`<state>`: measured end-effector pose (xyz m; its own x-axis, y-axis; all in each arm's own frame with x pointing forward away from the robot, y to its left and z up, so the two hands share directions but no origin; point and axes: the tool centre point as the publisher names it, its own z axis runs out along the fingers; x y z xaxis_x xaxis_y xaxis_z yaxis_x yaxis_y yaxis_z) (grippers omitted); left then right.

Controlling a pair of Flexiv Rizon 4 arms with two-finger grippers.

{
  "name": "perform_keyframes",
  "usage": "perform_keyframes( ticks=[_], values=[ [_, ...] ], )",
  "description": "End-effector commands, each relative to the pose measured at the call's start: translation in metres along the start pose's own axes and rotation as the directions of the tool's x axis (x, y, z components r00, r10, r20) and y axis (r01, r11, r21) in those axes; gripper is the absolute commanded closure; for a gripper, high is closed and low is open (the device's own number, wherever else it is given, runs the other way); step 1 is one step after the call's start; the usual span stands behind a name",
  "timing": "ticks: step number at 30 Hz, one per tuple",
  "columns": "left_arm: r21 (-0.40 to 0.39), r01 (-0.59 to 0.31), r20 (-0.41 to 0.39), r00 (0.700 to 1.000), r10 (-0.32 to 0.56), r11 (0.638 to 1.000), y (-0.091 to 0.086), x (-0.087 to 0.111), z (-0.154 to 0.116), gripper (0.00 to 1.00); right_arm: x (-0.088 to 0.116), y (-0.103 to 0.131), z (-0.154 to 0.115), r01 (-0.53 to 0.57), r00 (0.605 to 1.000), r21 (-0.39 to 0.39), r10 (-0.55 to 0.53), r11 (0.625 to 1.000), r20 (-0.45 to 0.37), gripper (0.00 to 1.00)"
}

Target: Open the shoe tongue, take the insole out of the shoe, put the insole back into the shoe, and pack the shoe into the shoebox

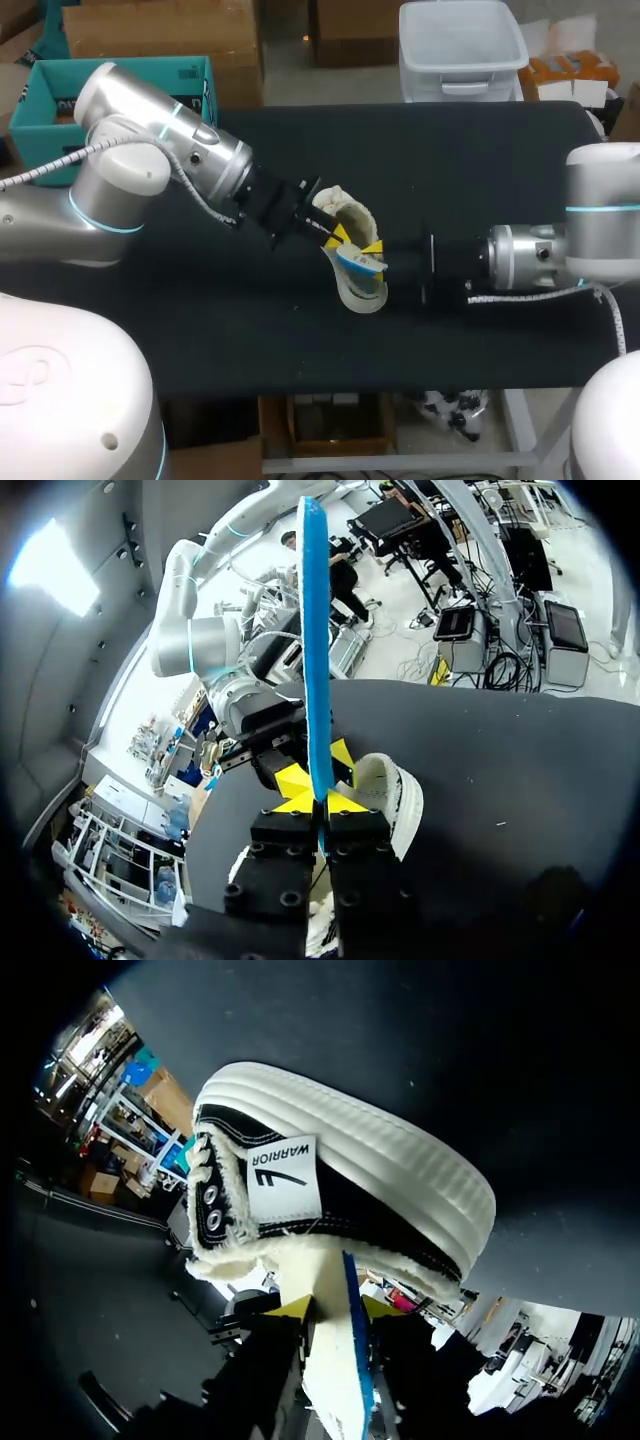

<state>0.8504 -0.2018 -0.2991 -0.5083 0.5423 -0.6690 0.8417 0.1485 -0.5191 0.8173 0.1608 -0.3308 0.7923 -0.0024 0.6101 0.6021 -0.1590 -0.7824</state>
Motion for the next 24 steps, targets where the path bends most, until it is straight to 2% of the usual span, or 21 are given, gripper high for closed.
perform_keyframes(
  ticks=[1,3,5,15,20,23,24],
  values=[
    [-0.003,0.000,-0.006,1.000,0.000,1.000,0.004,0.001,0.003,1.00,0.002,-0.002,0.000,-0.004,1.000,-0.004,0.004,1.000,0.007,0.59],
    [-0.011,0.000,-0.012,1.000,0.000,1.000,0.007,0.003,0.002,1.00,0.003,-0.003,0.000,-0.004,1.000,-0.007,0.004,1.000,0.009,0.53],
    [-0.019,0.000,-0.017,1.000,0.000,1.000,0.010,0.005,0.002,1.00,0.004,-0.003,-0.001,-0.003,1.000,-0.008,0.004,1.000,0.010,0.52],
    [-0.039,0.036,-0.012,0.999,-0.037,0.999,0.024,0.014,0.001,1.00,0.006,0.004,-0.002,-0.017,1.000,-0.009,0.017,1.000,0.020,0.54],
    [-0.044,0.051,0.001,0.999,-0.051,0.998,0.028,0.014,-0.003,1.00,0.002,0.009,-0.005,-0.029,0.999,-0.010,0.029,1.000,0.016,0.52],
    [-0.046,0.054,0.004,0.999,-0.054,0.997,0.029,0.014,-0.004,1.00,0.002,0.010,-0.007,-0.027,1.000,-0.010,0.027,1.000,0.009,0.57],
    [-0.047,0.055,0.005,0.998,-0.055,0.997,0.029,0.014,-0.005,1.00,0.002,0.010,-0.007,-0.023,1.000,-0.011,0.023,1.000,0.007,0.65]
  ],
)
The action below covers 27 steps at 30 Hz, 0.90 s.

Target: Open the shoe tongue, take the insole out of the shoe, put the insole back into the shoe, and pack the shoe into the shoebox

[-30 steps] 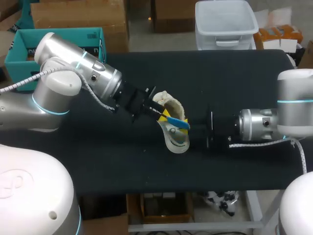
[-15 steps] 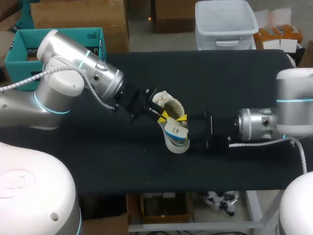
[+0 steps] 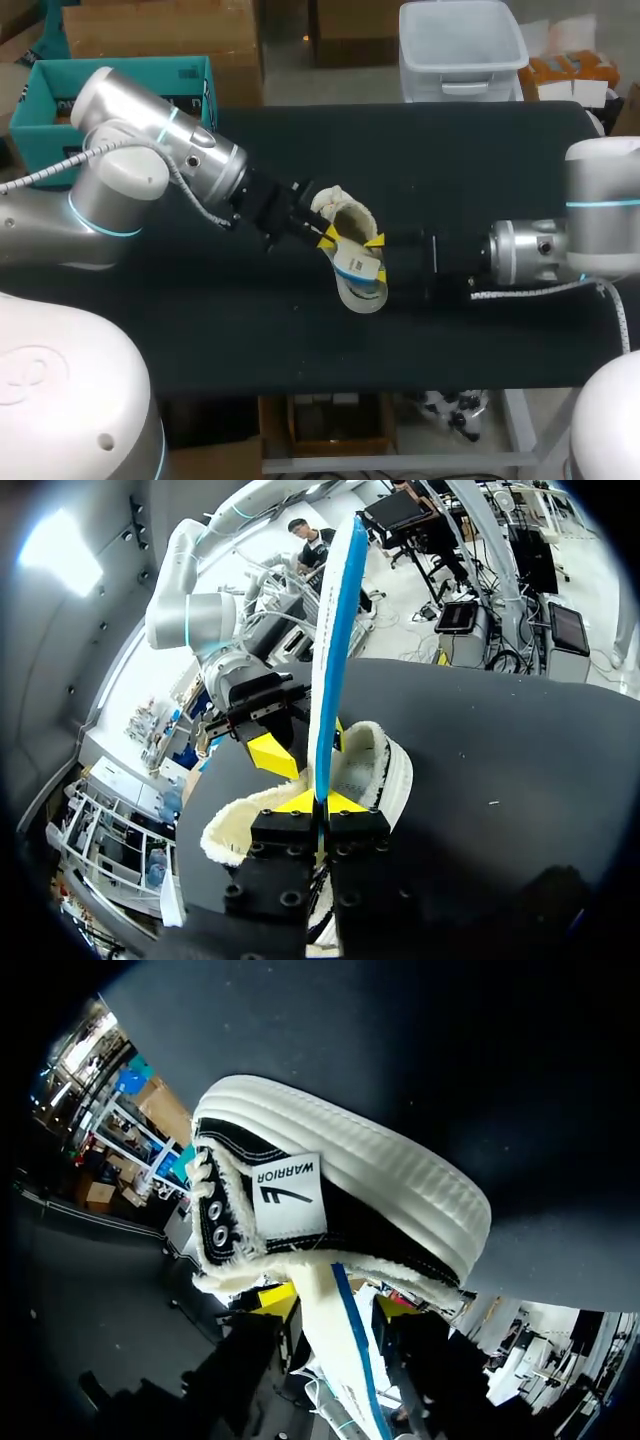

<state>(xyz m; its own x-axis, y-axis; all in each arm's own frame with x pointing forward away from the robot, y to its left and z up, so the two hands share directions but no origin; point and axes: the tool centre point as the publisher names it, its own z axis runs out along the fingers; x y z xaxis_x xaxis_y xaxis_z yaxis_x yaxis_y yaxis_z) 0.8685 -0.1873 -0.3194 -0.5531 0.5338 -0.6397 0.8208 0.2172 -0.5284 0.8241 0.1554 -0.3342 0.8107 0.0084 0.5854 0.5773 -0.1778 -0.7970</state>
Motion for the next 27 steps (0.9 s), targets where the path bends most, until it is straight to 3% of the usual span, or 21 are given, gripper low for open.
perform_keyframes(
  ticks=[1,2,7,9,12,16,18,21,22,27],
  values=[
    [0.000,0.002,0.005,1.000,-0.002,1.000,0.001,0.001,0.000,1.00,-0.001,0.003,-0.003,0.006,1.000,0.006,-0.006,1.000,-0.008,0.79],
    [-0.001,0.003,0.004,1.000,-0.003,1.000,0.002,0.001,0.000,1.00,-0.001,0.003,-0.003,0.007,1.000,0.005,-0.007,1.000,-0.007,1.00],
    [-0.005,0.009,-0.005,1.000,-0.009,1.000,0.002,0.003,0.001,0.97,0.003,0.005,-0.003,0.014,1.000,0.001,-0.014,1.000,0.000,1.00],
    [-0.001,0.009,-0.007,1.000,-0.009,1.000,-0.001,0.003,0.002,0.67,0.003,0.007,-0.004,0.016,1.000,0.002,-0.016,1.000,0.001,1.00],
    [0.012,0.000,-0.008,1.000,0.000,1.000,-0.007,0.005,0.002,0.57,0.003,0.009,-0.004,0.016,1.000,0.004,-0.016,1.000,0.002,1.00],
    [0.029,-0.016,-0.010,1.000,0.016,0.999,-0.016,0.004,0.004,0.60,0.003,0.010,-0.003,0.017,1.000,0.003,-0.017,1.000,0.002,1.00],
    [0.034,-0.023,-0.009,1.000,0.024,0.999,-0.019,0.003,0.006,0.71,0.003,0.011,-0.003,0.016,1.000,0.003,-0.016,1.000,0.003,1.00],
    [0.036,-0.035,-0.018,0.999,0.035,0.999,-0.022,0.003,0.011,0.97,0.002,0.011,-0.002,0.015,1.000,0.001,-0.015,1.000,0.002,1.00],
    [0.034,-0.038,-0.021,0.999,0.038,0.999,-0.022,0.003,0.012,1.00,0.001,0.012,-0.002,0.014,1.000,0.000,-0.014,1.000,0.002,1.00],
    [0.013,-0.031,-0.032,0.999,0.031,0.999,-0.014,0.003,0.018,1.00,0.002,0.019,0.002,0.011,1.000,-0.002,-0.011,1.000,0.004,1.00]
  ],
)
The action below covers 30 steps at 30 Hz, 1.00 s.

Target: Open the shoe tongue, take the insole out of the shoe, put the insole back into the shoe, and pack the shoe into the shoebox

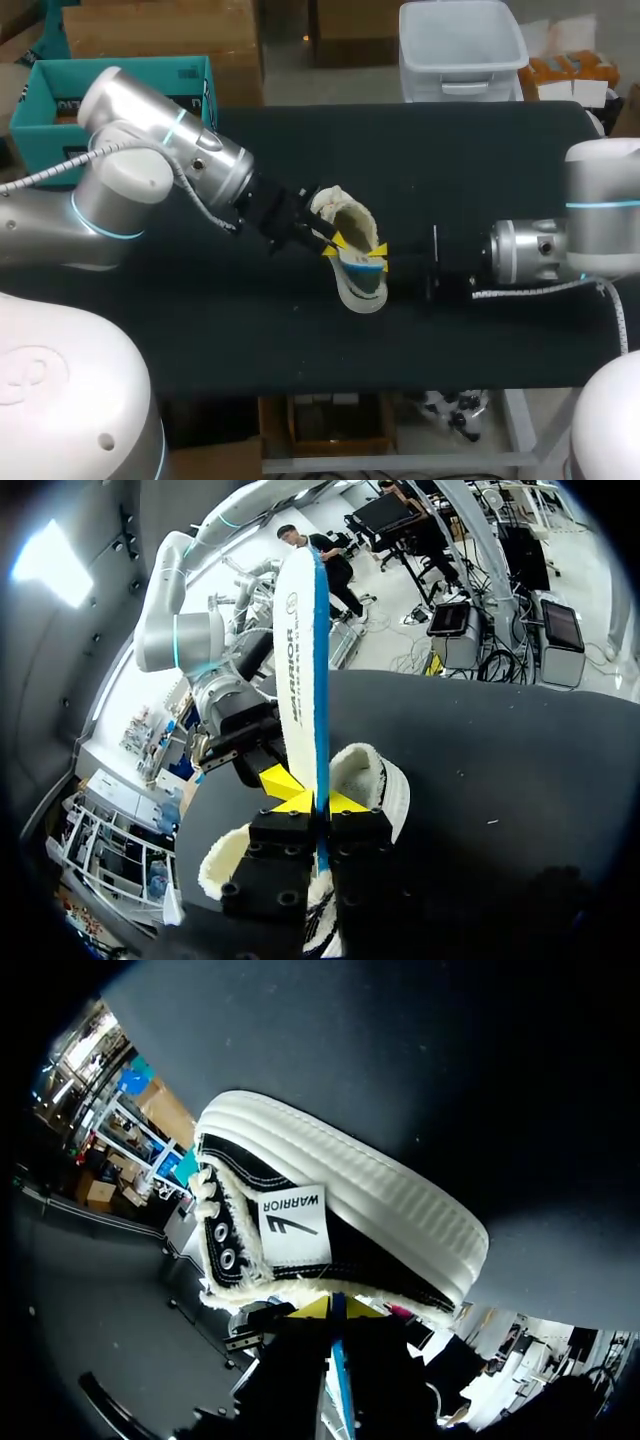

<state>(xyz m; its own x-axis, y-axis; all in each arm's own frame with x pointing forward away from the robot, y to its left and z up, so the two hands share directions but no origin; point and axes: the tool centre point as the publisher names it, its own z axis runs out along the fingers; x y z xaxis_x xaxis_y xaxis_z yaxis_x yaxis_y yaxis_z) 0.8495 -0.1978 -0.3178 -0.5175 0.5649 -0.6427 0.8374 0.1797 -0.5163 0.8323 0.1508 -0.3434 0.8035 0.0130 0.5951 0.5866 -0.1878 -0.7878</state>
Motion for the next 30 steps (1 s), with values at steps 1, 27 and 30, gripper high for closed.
perform_keyframes(
  ticks=[1,27,30],
  values=[
    [-0.013,0.011,-0.003,1.000,-0.011,1.000,0.007,-0.001,0.007,1.00,0.002,0.008,0.005,-0.002,1.000,0.009,0.002,1.000,0.004,1.00],
    [-0.034,0.060,0.009,0.998,-0.060,0.998,0.018,0.004,0.003,1.00,-0.004,-0.021,0.000,-0.026,0.999,-0.074,0.028,0.997,0.030,0.55],
    [-0.035,0.059,0.007,0.998,-0.059,0.998,0.018,0.004,0.005,1.00,-0.006,-0.021,-0.002,-0.018,1.000,-0.075,0.020,0.997,0.021,0.62]
  ],
)
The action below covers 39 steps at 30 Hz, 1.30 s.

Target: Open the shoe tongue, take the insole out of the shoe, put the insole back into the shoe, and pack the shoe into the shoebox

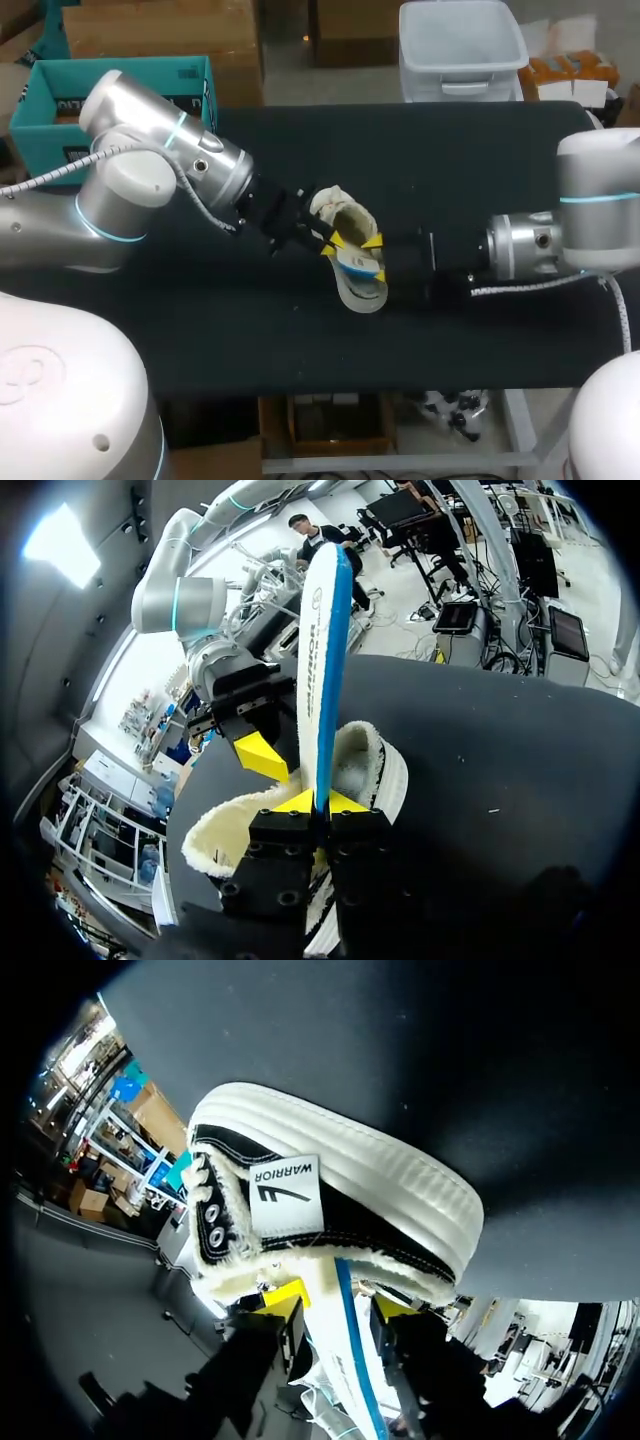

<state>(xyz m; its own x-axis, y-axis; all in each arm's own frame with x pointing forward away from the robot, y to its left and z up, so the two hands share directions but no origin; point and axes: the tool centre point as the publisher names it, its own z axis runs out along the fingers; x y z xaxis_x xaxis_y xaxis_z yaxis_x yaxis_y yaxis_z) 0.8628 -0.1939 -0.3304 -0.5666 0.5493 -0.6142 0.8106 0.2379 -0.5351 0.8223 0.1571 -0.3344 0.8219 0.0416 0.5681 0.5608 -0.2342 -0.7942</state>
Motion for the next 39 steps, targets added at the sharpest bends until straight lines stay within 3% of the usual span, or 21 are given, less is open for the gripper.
perform_keyframes(
  ticks=[1,3,7,8,9,11,14,16,19,34,39],
  values=[
    [-0.004,0.001,0.002,1.000,-0.001,1.000,-0.001,0.000,0.004,1.00,-0.004,-0.006,-0.006,0.010,1.000,-0.026,-0.011,1.000,-0.015,0.71],
    [-0.005,0.003,0.002,1.000,-0.003,1.000,-0.001,0.000,0.005,1.00,-0.003,-0.004,-0.007,0.018,1.000,-0.024,-0.019,1.000,-0.016,1.00],
    [-0.008,0.003,-0.002,1.000,-0.003,1.000,-0.004,0.001,0.004,1.00,-0.001,0.001,-0.007,0.029,0.999,-0.013,-0.029,0.999,-0.013,1.00],
    [-0.007,0.002,-0.002,1.000,-0.002,1.000,-0.006,0.001,0.003,0.82,0.000,0.003,-0.007,0.030,0.999,-0.009,-0.030,0.999,-0.011,1.00],
    [0.000,-0.001,0.000,1.000,0.001,1.000,-0.009,0.001,0.001,0.58,0.000,0.004,-0.007,0.031,0.999,-0.007,-0.031,1.000,-0.010,1.00],
    [0.011,-0.009,0.005,1.000,0.009,1.000,-0.013,0.002,-0.002,0.48,0.000,0.006,-0.009,0.031,0.999,-0.004,-0.031,0.999,-0.010,1.00],
    [0.024,-0.030,0.008,1.000,0.030,0.999,-0.021,0.002,-0.005,0.45,0.000,0.007,-0.010,0.031,0.999,-0.003,-0.031,1.000,-0.010,1.00],
    [0.031,-0.039,0.012,0.999,0.038,0.999,-0.024,0.003,-0.005,0.53,0.000,0.008,-0.011,0.030,1.000,-0.004,-0.030,1.000,-0.010,1.00],
    [0.039,-0.050,0.008,0.999,0.050,0.998,-0.027,0.001,-0.004,1.00,0.002,0.011,-0.011,0.029,1.000,-0.001,-0.029,1.000,-0.009,1.00],
    [-0.034,-0.002,-0.006,1.000,0.002,0.999,0.009,-0.008,0.009,1.00,0.022,0.033,0.001,0.005,0.999,0.010,-0.005,1.000,0.038,1.00],
    [-0.035,0.014,-0.008,1.000,-0.014,0.999,0.013,-0.007,0.010,1.00,0.022,0.034,0.004,-0.007,0.999,0.006,0.007,1.000,0.049,1.00]
  ],
)
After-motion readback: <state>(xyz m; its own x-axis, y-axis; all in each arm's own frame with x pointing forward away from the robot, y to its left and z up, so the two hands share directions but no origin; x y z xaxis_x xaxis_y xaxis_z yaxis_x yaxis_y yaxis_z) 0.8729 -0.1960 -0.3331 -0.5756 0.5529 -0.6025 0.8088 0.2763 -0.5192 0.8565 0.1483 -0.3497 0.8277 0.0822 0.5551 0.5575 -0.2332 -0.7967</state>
